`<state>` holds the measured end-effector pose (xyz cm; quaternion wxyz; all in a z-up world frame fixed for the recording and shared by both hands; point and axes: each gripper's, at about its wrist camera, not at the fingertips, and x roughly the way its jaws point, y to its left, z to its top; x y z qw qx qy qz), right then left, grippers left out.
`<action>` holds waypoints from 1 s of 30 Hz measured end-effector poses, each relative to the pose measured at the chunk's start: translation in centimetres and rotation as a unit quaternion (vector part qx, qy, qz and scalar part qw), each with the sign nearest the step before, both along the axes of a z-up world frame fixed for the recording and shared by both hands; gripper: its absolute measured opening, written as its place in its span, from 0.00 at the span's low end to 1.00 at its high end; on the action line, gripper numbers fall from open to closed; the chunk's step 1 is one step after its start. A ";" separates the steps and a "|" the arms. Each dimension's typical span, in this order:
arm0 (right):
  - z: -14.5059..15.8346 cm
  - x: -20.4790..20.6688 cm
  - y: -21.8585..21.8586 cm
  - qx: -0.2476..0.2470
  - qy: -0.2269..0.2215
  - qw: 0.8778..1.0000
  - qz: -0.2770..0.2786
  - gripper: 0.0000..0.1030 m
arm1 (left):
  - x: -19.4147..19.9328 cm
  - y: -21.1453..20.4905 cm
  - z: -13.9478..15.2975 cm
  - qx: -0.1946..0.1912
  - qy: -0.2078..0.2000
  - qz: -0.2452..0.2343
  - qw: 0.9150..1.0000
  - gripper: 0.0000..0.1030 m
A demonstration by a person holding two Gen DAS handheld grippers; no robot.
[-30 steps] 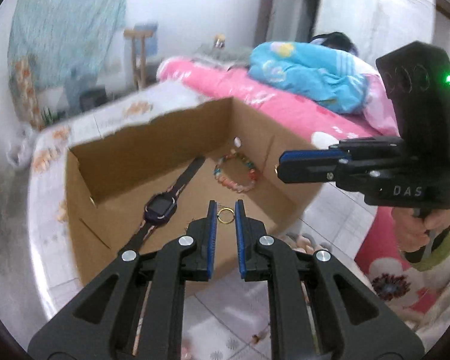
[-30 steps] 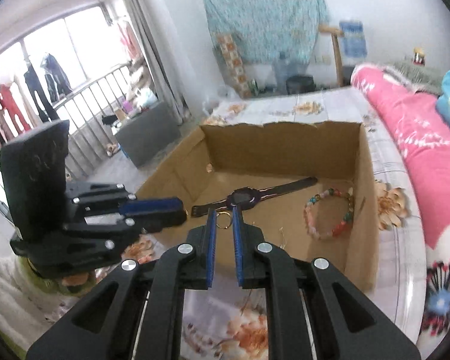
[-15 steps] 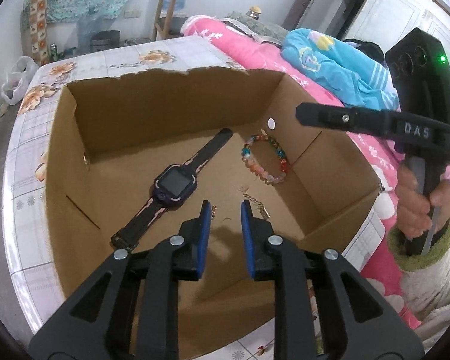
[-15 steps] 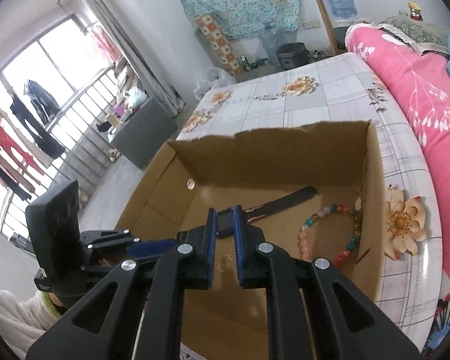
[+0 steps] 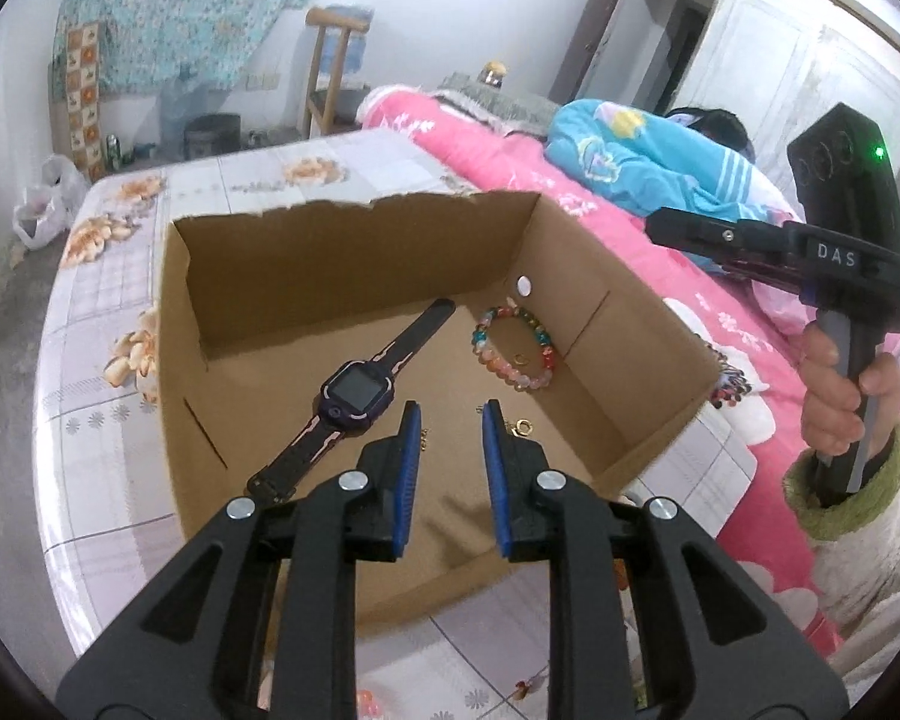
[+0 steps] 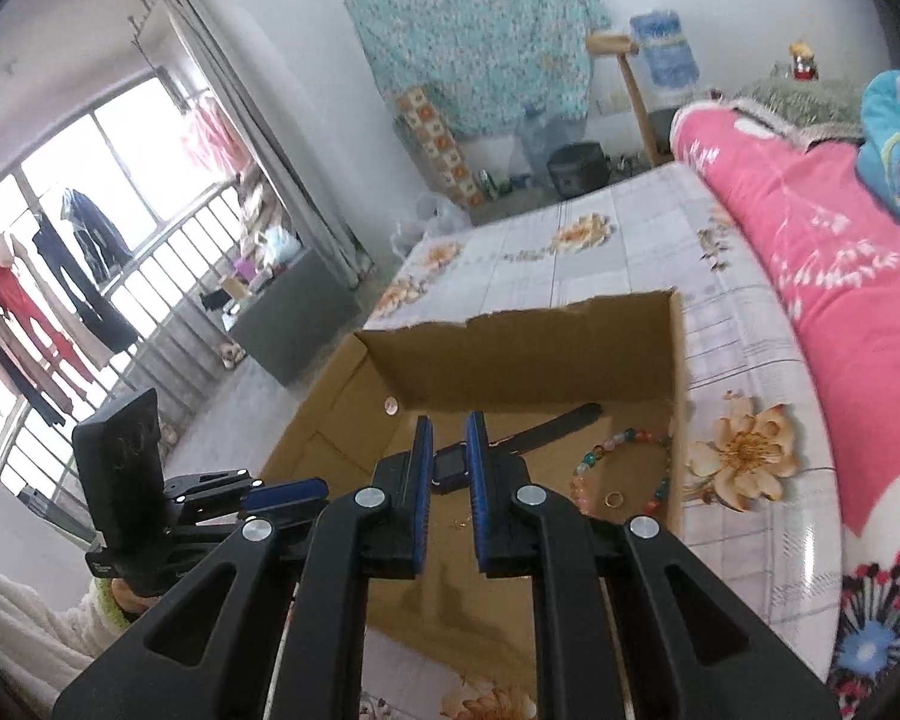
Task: Organize jewelry
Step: 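Move both tools from the box back to the flower mat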
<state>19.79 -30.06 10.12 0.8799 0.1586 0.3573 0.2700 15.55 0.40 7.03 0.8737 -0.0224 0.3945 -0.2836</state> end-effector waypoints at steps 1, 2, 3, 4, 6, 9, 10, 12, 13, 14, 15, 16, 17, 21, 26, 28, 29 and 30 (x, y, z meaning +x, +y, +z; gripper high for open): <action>0.2 -0.6 -0.2 0.000 -0.004 1.000 -0.002 0.12 | -0.6 0.2 0.2 -0.003 -0.007 -0.001 1.000 0.19; 0.3 -1.5 -0.6 0.000 -0.011 1.000 -0.007 0.12 | -1.2 0.3 0.4 -0.007 -0.014 -0.004 1.000 0.20; 0.4 -2.6 -0.9 0.002 -0.018 1.000 -0.008 0.12 | -1.6 0.4 0.6 -0.010 -0.019 -0.008 1.000 0.20; 0.4 -3.5 -1.1 0.003 -0.024 1.000 -0.009 0.12 | -2.5 0.5 0.8 -0.015 -0.030 -0.016 0.999 0.20; -0.1 -6.0 -1.6 0.000 -0.037 0.999 -0.009 0.17 | -4.2 0.4 1.0 -0.020 -0.049 -0.034 0.998 0.20; -1.3 -9.2 -1.9 -0.014 -0.040 0.999 -0.009 0.32 | -6.7 0.2 1.1 -0.027 -0.071 -0.064 0.995 0.21; -1.7 -10.0 -2.0 -0.019 -0.037 0.999 -0.009 0.33 | -7.4 0.0 1.0 -0.027 -0.074 -0.072 0.994 0.24; -2.9 -11.5 -2.2 -0.022 -0.019 1.000 -0.008 0.33 | -8.6 -0.6 0.4 -0.026 -0.069 -0.093 0.993 0.28; -3.5 -11.9 -2.3 -0.020 -0.009 1.000 -0.009 0.33 | -9.2 -1.2 -0.2 -0.020 -0.060 -0.102 0.993 0.28; -4.2 -12.3 -2.5 -0.017 0.002 1.000 -0.012 0.33 | -9.5 -1.7 -1.0 -0.013 -0.050 -0.107 0.993 0.28; -4.8 -12.6 -2.6 -0.015 0.011 1.000 -0.015 0.33 | -9.7 -2.2 -1.8 -0.007 -0.039 -0.110 0.993 0.28; -5.8 -12.7 -2.7 -0.013 0.028 0.999 -0.022 0.33 | -9.8 -2.9 -2.9 0.004 -0.025 -0.110 0.994 0.28; -6.7 -12.7 -2.7 -0.014 0.041 0.999 -0.029 0.33 | -9.9 -3.5 -4.0 0.016 -0.014 -0.107 0.994 0.28; -10.5 -11.7 -1.3 -0.050 0.095 0.992 -0.060 0.33 | -9.8 -6.0 -7.6 0.082 -0.011 -0.092 0.992 0.28; -13.2 -10.5 0.2 -0.060 0.119 0.989 -0.065 0.33 | -8.9 -8.0 -10.0 0.126 -0.011 -0.085 0.988 0.28; -13.6 -10.2 0.7 -0.063 0.119 0.989 -0.062 0.33 | -8.4 -8.3 -10.3 0.131 -0.018 -0.084 0.988 0.28; -13.7 -10.2 0.9 -0.066 0.117 0.989 -0.061 0.33 | -8.1 -8.4 -10.3 0.132 -0.024 -0.081 0.988 0.28; -13.7 -10.1 1.0 -0.068 0.116 0.989 -0.059 0.33 | -8.1 -8.4 -10.3 0.132 -0.028 -0.080 0.988 0.28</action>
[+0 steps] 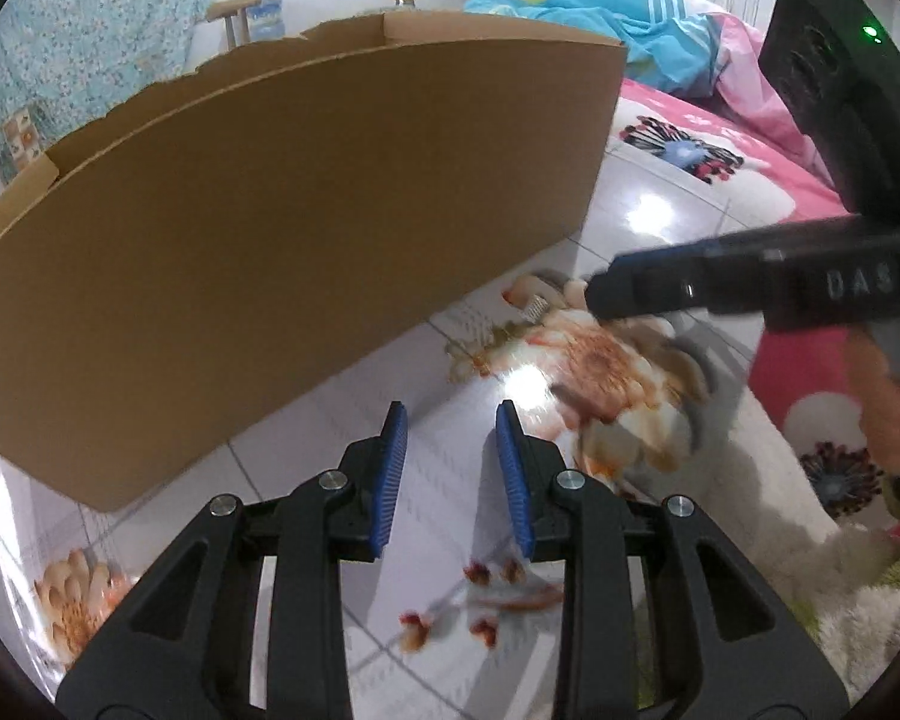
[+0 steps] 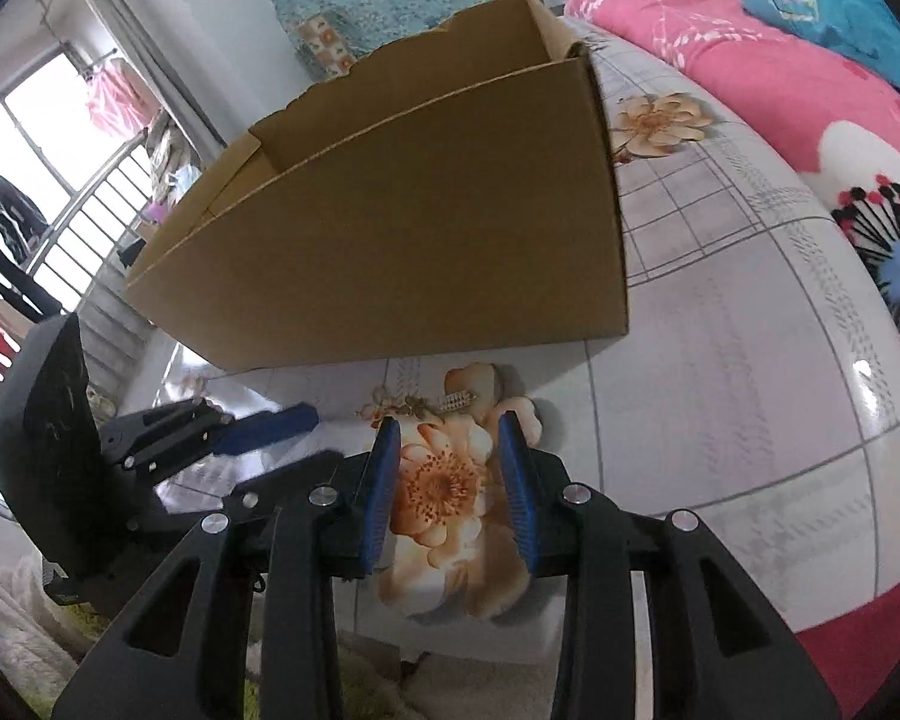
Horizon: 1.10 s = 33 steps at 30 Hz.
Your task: Organize jewelry
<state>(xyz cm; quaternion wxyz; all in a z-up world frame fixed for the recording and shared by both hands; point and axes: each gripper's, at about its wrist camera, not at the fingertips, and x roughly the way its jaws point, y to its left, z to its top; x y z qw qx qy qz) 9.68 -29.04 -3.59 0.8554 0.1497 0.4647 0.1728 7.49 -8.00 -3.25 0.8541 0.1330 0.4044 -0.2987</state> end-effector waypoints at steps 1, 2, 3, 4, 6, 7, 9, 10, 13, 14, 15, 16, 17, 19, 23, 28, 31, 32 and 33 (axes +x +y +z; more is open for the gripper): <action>-0.2 0.1 0.2 -0.005 0.000 1.000 0.002 0.33 | 0.2 -0.1 -0.1 0.000 -0.005 -0.002 1.000 0.28; -0.2 0.1 0.2 -0.007 -0.001 1.000 0.003 0.33 | 0.3 -0.3 -0.1 0.001 -0.010 -0.004 1.000 0.28; -0.3 0.2 0.2 -0.006 0.000 1.000 0.003 0.33 | 0.1 -0.5 0.0 0.003 -0.014 -0.008 1.000 0.28; -0.5 0.4 0.2 -0.003 0.002 1.000 0.005 0.33 | 0.2 -0.7 0.0 0.004 -0.015 -0.012 1.000 0.28; -0.5 0.5 0.3 -0.002 0.004 1.000 0.005 0.33 | 0.3 -1.0 0.0 0.003 -0.017 -0.020 1.000 0.28; -0.6 0.6 0.3 -0.003 0.005 1.000 0.006 0.33 | 0.4 -1.2 0.0 0.004 -0.019 -0.026 0.999 0.28; -0.8 0.7 0.2 -0.001 0.007 1.000 0.008 0.33 | 0.6 -1.4 0.0 0.004 -0.018 -0.029 0.999 0.28; -0.9 0.8 0.1 -0.001 0.007 1.000 0.008 0.33 | 0.7 -1.5 0.0 0.005 -0.018 -0.029 0.999 0.28; -1.0 0.9 0.0 0.001 0.008 1.000 0.008 0.33 | 1.1 -1.8 -0.1 0.006 -0.019 -0.034 0.999 0.25; -1.1 1.0 0.0 0.003 0.008 1.000 0.008 0.33 | 1.1 -1.9 -0.1 0.008 -0.021 -0.039 0.999 0.24; -1.1 1.0 0.0 0.004 0.009 1.000 0.008 0.33 | 1.1 -2.1 -0.2 0.009 -0.021 -0.042 0.999 0.24; -1.2 0.8 -0.1 0.006 0.009 1.000 0.008 0.33 | 1.1 -2.1 -0.2 0.012 -0.022 -0.048 0.999 0.24; -1.2 0.7 -0.2 0.007 0.009 1.000 0.008 0.33 | 1.2 -2.2 -0.2 0.015 -0.024 -0.056 0.998 0.24; -1.2 0.7 -0.2 0.008 0.009 1.000 0.009 0.33 | 1.5 -2.3 -0.2 0.013 -0.018 -0.064 0.998 0.24; -1.3 0.6 -0.4 0.010 0.008 1.000 0.009 0.33 | 1.7 -2.2 -0.2 0.010 -0.011 -0.071 0.997 0.22; -1.4 0.4 -0.9 0.014 0.008 1.000 0.009 0.33 | 1.4 -2.6 -0.2 0.019 -0.018 -0.075 0.997 0.11; -1.4 0.2 -1.2 0.014 0.009 1.000 0.009 0.33 | 1.3 -2.6 -0.2 0.019 -0.020 -0.073 0.997 0.11; -1.4 0.2 -1.1 0.013 0.008 1.000 0.008 0.33 | 1.2 -2.6 -0.2 0.021 -0.021 -0.073 0.997 0.11; -1.4 0.2 -1.2 0.013 0.008 1.000 0.008 0.33 | 1.1 -2.6 -0.3 0.022 -0.023 -0.071 0.997 0.11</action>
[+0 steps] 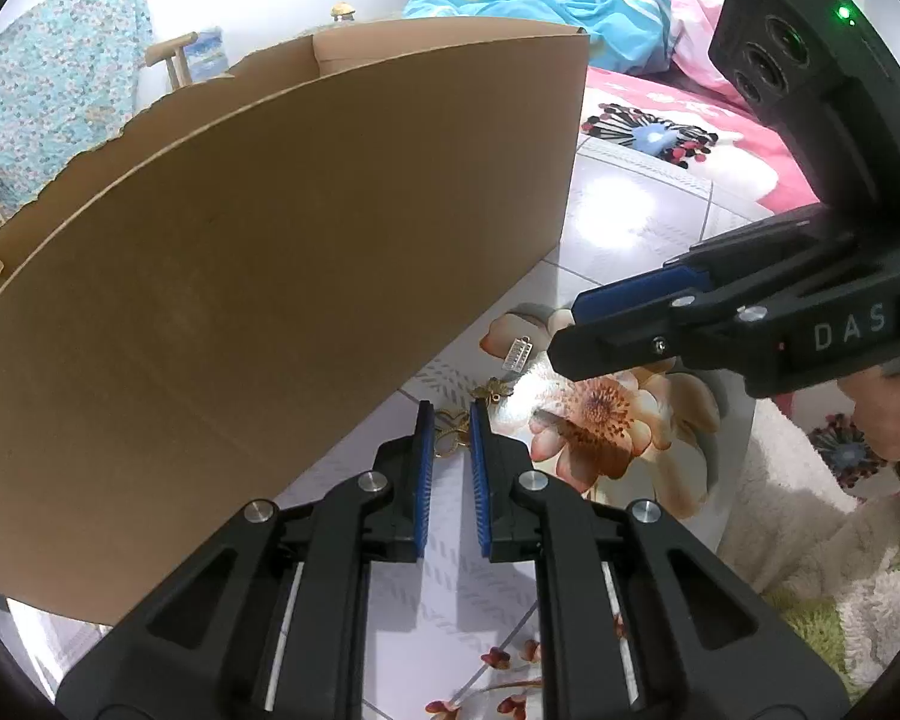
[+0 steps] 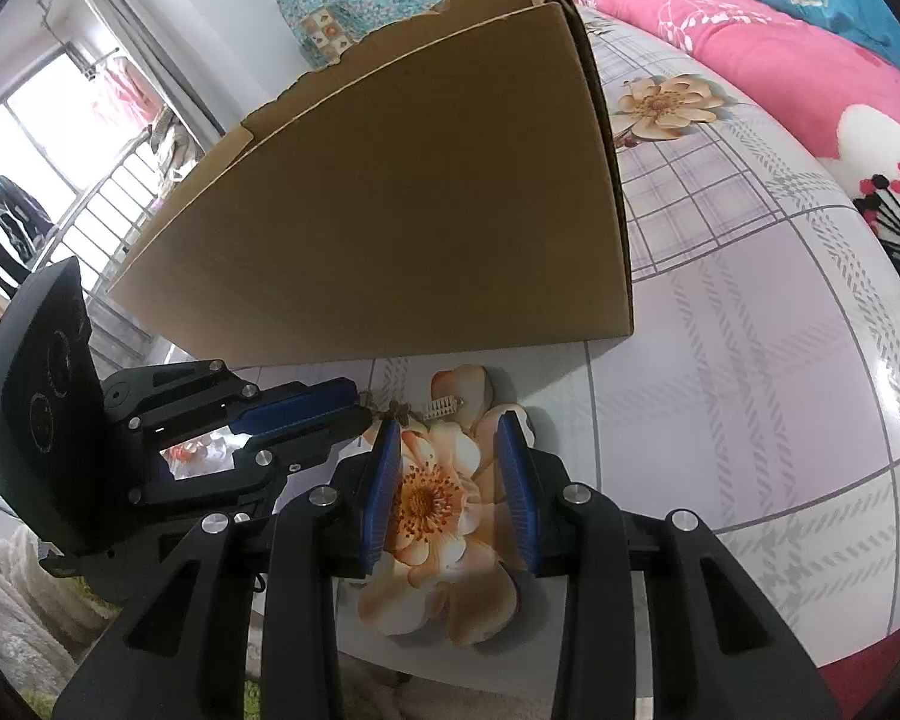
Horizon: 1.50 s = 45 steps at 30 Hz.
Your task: Organize jewelry
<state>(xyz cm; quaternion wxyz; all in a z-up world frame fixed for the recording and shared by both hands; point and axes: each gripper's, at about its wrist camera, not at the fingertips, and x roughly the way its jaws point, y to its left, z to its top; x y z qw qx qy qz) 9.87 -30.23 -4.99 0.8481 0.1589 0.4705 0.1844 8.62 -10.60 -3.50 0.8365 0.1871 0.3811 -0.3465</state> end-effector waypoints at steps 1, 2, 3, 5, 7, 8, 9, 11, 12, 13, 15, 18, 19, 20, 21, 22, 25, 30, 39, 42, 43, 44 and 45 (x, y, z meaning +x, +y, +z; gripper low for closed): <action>0.0 -0.1 -0.1 0.001 0.001 1.000 -0.001 0.33 | -0.1 0.1 0.0 0.001 0.000 0.002 1.000 0.11; 0.0 -0.1 -0.2 0.001 0.001 1.000 -0.001 0.33 | -0.1 0.1 0.0 0.001 0.000 0.004 1.000 0.11; 0.0 -0.1 -0.3 0.002 0.001 1.000 -0.002 0.33 | -0.2 0.2 0.0 0.001 0.002 0.007 1.000 0.11; 0.0 -0.2 -0.5 0.002 0.000 1.000 -0.003 0.33 | -0.4 0.5 0.0 0.001 0.002 0.014 1.000 0.11; -0.1 -0.3 -0.6 0.003 0.001 1.000 -0.004 0.33 | -0.6 0.8 0.1 0.002 0.003 0.020 1.000 0.10; -0.1 -0.3 -0.7 0.003 0.001 1.000 -0.004 0.33 | -0.7 1.0 0.1 0.003 0.003 0.022 1.000 0.10; -0.1 -0.3 -0.8 0.003 0.000 1.000 -0.004 0.33 | -0.8 1.1 0.1 0.002 0.005 0.025 1.000 0.10; 0.0 -0.5 -0.8 0.002 -0.001 1.000 -0.004 0.33 | -1.0 1.4 0.1 0.004 0.005 0.029 1.000 0.10; 0.0 -0.5 -0.8 0.002 -0.001 1.000 -0.003 0.33 | -1.2 1.5 0.1 0.004 0.005 0.030 1.000 0.10; 0.0 -0.6 -0.7 0.001 -0.002 1.000 -0.002 0.33 | -1.3 1.7 0.1 0.006 0.005 0.033 0.999 0.10; 0.1 -0.7 -0.7 -0.001 -0.003 1.000 -0.001 0.33 | -1.6 2.0 0.2 0.006 0.006 0.037 0.999 0.10; 0.4 -0.7 -0.4 -0.006 -0.007 1.000 0.000 0.33 | -2.1 2.5 0.6 0.003 0.006 0.043 0.999 0.10; 0.4 -0.6 -0.2 -0.008 -0.008 1.000 0.001 0.33 | -2.2 2.6 0.8 0.000 0.005 0.046 0.999 0.10; 0.5 -0.6 -0.1 -0.014 -0.011 1.000 0.001 0.33 | -2.2 2.8 0.9 -0.002 0.005 0.048 0.999 0.10; 0.6 -0.6 0.1 -0.019 -0.013 1.000 0.002 0.33 | -2.3 3.0 1.1 -0.004 0.005 0.049 0.999 0.10; 0.7 -0.6 0.3 -0.029 -0.017 0.999 0.003 0.33 | -2.3 3.2 1.2 -0.006 0.003 0.052 0.999 0.10; 0.8 -0.4 1.0 -0.050 -0.024 0.998 0.005 0.33 | -2.3 3.4 1.4 -0.009 0.002 0.058 0.998 0.10; 0.9 0.1 2.8 -0.102 -0.036 0.994 0.010 0.33 | -2.1 3.6 1.4 -0.014 0.002 0.064 0.998 0.10; 0.9 1.0 5.8 -0.164 -0.061 0.984 0.026 0.31 | -1.9 4.1 1.3 -0.024 0.009 0.063 0.998 0.10; 0.9 1.2 6.7 -0.191 -0.071 0.978 0.039 0.23 | -1.8 4.3 1.3 -0.026 0.008 0.063 0.998 0.10; 0.9 1.3 6.9 -0.192 -0.071 0.978 0.043 0.22 | -1.8 4.4 1.3 -0.027 0.009 0.064 0.998 0.10; 1.0 1.3 7.0 -0.194 -0.071 0.977 0.043 0.22 | -1.7 4.5 1.3 -0.027 0.010 0.064 0.998 0.10; 1.0 1.3 7.0 -0.194 -0.071 0.977 0.044 0.21 | -1.7 4.5 1.3 -0.027 0.010 0.064 0.998 0.10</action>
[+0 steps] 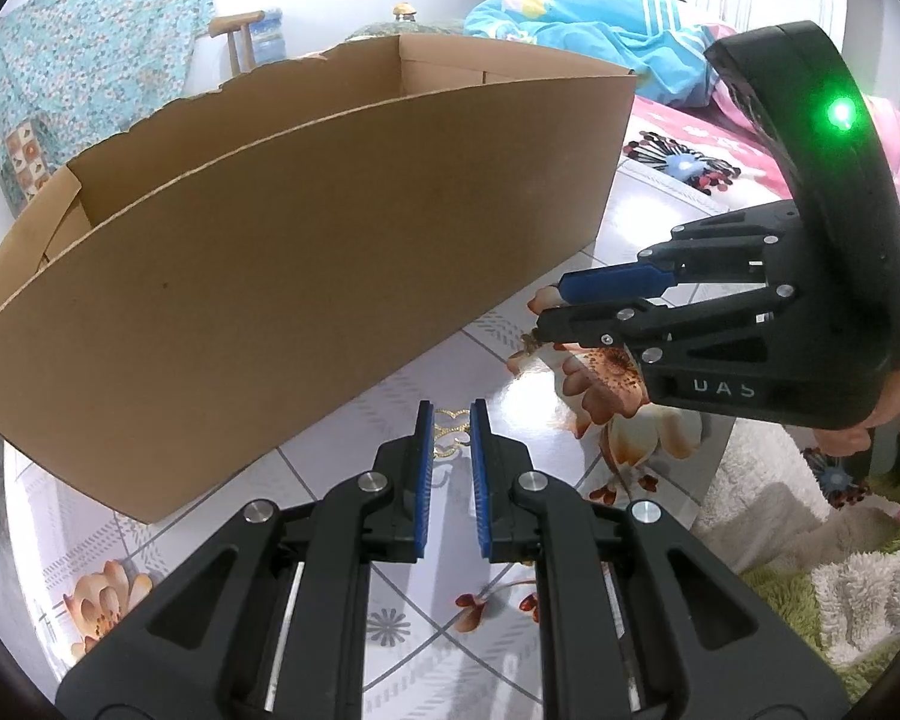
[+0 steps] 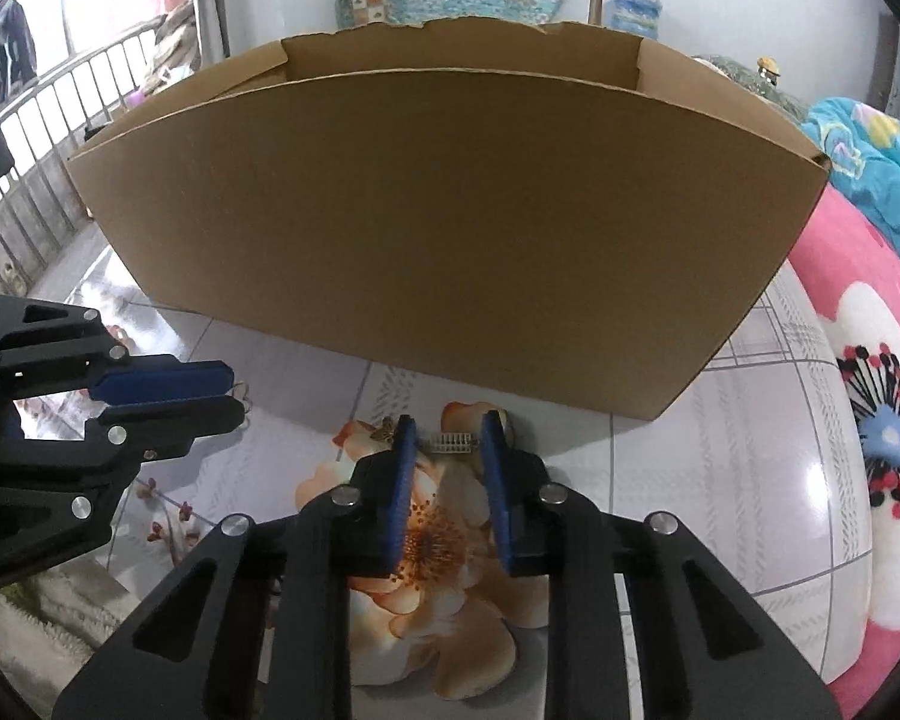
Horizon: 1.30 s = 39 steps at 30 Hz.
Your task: Organize jewelry
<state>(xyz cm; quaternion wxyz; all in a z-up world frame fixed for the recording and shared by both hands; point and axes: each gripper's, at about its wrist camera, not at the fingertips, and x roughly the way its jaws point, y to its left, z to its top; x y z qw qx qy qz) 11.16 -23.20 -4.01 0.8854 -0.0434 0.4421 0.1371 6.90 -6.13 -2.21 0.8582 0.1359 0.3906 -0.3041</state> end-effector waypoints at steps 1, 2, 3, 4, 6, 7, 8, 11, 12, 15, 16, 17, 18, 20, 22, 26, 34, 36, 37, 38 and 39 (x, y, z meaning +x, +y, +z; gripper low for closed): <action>0.0 0.2 0.0 0.004 0.003 1.000 0.000 0.20 | 0.0 0.0 0.0 0.000 0.001 0.000 1.000 0.10; 0.0 0.2 -0.1 0.009 0.005 1.000 0.000 0.18 | 0.1 0.1 0.0 0.000 0.001 0.000 1.000 0.10; 0.0 0.2 -0.2 0.015 0.008 1.000 0.000 0.14 | 0.1 0.1 0.0 0.000 0.001 0.000 1.000 0.10; -0.1 0.2 -0.4 0.022 0.012 1.000 0.000 0.13 | 0.1 0.1 0.0 0.000 0.001 0.000 1.000 0.10; 0.0 0.3 -0.5 0.024 0.013 1.000 0.000 0.13 | 0.1 0.1 0.0 -0.001 0.000 0.000 1.000 0.10; -0.1 0.2 -0.5 0.026 0.013 1.000 0.000 0.12 | 0.1 0.1 -0.1 0.000 0.000 0.001 1.000 0.10; -0.1 0.2 -0.6 0.030 0.014 0.999 -0.002 0.08 | 0.1 0.1 -0.1 0.000 0.000 0.001 1.000 0.10; -0.2 0.0 -1.0 0.042 0.019 0.999 -0.004 0.07 | 0.1 0.2 -0.1 0.000 0.000 0.001 1.000 0.10; -0.2 0.0 -1.0 0.043 0.019 0.999 -0.005 0.07 | 0.1 0.2 -0.1 0.000 0.000 0.001 1.000 0.10; -0.3 -0.2 -1.1 0.049 0.020 0.999 -0.004 0.07 | 0.1 0.2 -0.1 0.000 -0.001 0.001 1.000 0.10; -0.2 -0.3 -1.1 0.048 0.019 0.999 -0.004 0.06 | 0.1 0.2 -0.1 0.000 -0.001 0.002 1.000 0.10; -0.2 -0.3 -1.1 0.049 0.018 0.999 -0.004 0.06 | 0.1 0.2 -0.1 0.000 -0.001 0.002 1.000 0.10; -0.2 -0.5 -1.2 0.050 0.017 0.999 -0.005 0.06 | 0.1 0.2 -0.1 0.000 -0.001 0.002 1.000 0.10; 0.2 -0.7 -1.4 0.056 0.013 0.998 -0.004 0.05 | 0.1 0.3 -0.1 0.000 -0.002 0.001 1.000 0.10; 0.5 -1.0 -1.8 0.061 0.009 0.998 -0.004 0.05 | 0.1 0.3 -0.1 0.000 -0.002 0.001 1.000 0.10; 0.8 -1.1 -1.9 0.060 0.009 0.998 -0.001 0.05 | 0.1 0.1 -0.1 0.001 -0.001 0.002 1.000 0.10; 0.3 -0.4 -0.9 0.025 0.013 0.999 0.024 0.23 | 0.1 -0.1 -0.2 0.003 -0.001 0.002 1.000 0.10; 0.2 -0.3 -0.7 0.017 0.014 0.999 0.035 0.23 | 0.1 -0.1 -0.2 0.003 0.001 0.002 1.000 0.10; 0.0 -0.1 -0.6 0.011 0.017 0.999 0.040 0.23 | 0.1 -0.2 -0.3 0.003 0.001 0.002 1.000 0.10; -0.1 0.0 -0.5 0.009 0.021 0.999 0.045 0.23 | 0.2 -0.2 -0.3 0.003 0.002 0.002 1.000 0.10; -0.1 -0.1 -0.5 0.010 0.020 0.999 0.049 0.23 | 0.2 -0.2 -0.3 0.003 0.002 0.002 1.000 0.10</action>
